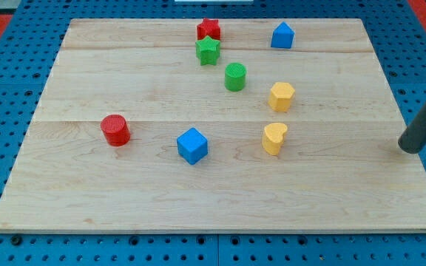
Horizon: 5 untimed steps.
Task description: Move your arm to the top center
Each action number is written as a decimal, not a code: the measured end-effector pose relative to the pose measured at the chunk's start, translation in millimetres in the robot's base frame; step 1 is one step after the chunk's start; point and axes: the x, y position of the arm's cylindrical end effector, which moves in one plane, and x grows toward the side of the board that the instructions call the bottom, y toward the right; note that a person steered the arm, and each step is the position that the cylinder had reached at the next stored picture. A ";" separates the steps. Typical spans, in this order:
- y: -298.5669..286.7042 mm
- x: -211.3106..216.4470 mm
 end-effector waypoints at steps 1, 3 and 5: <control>-3.6 -15.4; -32.2 -106.1; -9.3 -263.5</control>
